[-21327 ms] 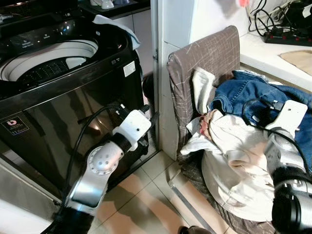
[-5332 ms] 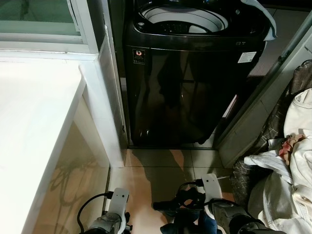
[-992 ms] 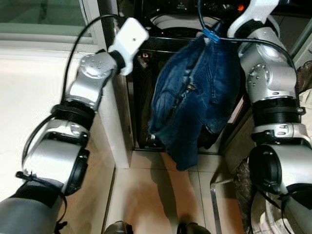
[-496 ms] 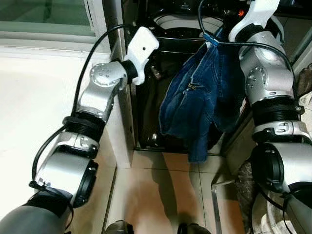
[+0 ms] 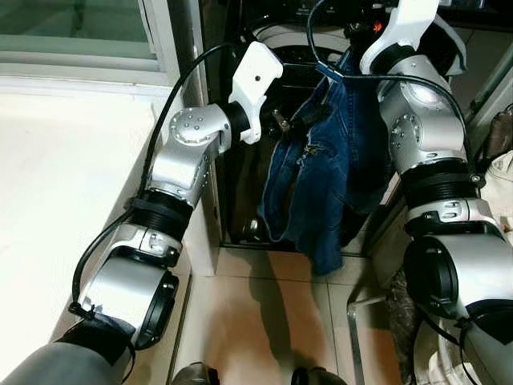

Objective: Clothes washing

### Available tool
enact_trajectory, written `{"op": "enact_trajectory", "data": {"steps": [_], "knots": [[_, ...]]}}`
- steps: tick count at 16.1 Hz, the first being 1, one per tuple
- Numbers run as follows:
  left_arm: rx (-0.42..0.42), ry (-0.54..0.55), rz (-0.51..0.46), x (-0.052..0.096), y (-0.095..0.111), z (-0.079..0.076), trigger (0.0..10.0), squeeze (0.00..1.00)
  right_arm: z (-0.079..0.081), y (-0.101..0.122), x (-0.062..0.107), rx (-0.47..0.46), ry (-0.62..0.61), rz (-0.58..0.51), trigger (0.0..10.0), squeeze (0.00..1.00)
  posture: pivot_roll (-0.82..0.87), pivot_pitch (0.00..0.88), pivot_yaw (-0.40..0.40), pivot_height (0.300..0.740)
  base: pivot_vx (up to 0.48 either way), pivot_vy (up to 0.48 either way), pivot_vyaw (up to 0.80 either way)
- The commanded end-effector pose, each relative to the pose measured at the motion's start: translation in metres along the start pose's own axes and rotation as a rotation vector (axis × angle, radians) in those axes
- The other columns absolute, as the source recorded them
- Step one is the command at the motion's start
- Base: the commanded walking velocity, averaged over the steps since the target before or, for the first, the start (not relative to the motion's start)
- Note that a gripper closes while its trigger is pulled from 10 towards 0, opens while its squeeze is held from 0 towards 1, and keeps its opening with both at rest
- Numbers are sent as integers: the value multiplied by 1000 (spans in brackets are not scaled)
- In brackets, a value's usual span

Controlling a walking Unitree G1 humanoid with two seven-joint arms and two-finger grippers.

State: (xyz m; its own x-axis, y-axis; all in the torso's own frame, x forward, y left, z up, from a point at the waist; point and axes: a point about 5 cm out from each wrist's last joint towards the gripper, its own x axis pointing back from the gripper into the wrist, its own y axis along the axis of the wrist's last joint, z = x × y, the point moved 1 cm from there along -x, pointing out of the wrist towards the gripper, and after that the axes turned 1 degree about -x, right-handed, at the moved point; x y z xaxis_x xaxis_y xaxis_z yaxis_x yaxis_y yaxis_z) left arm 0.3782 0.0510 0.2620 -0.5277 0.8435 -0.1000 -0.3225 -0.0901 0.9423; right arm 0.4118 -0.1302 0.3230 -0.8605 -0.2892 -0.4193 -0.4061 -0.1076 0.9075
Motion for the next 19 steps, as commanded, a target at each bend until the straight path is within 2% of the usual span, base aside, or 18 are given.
{"op": "enact_trajectory", "data": {"steps": [1,4,8,12,13,15,19], "knots": [[8,-39,-10,-3,4,-7,10000,0,6,24,-8,20,28,-84,10000,0,-82,0,1,740,0,0,0],[5,-52,16,-9,-2,-12,10000,0,11,30,-9,-11,39,-108,10000,0,-83,0,3,740,0,0,0],[22,-62,38,-20,-9,-19,10000,0,27,47,-10,-95,99,-161,10000,0,-87,0,2,740,0,0,0],[-3,-64,64,-24,-16,-24,10000,0,31,51,-8,-124,117,-167,10000,0,-93,0,1,740,0,0,0],[6,-34,59,-24,-17,-20,0,0,31,51,-7,-129,119,-161,10000,0,-93,0,1,740,0,0,0],[-11,38,56,-22,-17,-11,0,0,29,44,-5,-132,111,-136,10000,0,-90,0,-3,740,0,0,0],[-24,55,46,-21,-18,-10,0,0,28,39,-3,-138,103,-115,10000,0,-83,0,-5,740,0,0,0]]}}
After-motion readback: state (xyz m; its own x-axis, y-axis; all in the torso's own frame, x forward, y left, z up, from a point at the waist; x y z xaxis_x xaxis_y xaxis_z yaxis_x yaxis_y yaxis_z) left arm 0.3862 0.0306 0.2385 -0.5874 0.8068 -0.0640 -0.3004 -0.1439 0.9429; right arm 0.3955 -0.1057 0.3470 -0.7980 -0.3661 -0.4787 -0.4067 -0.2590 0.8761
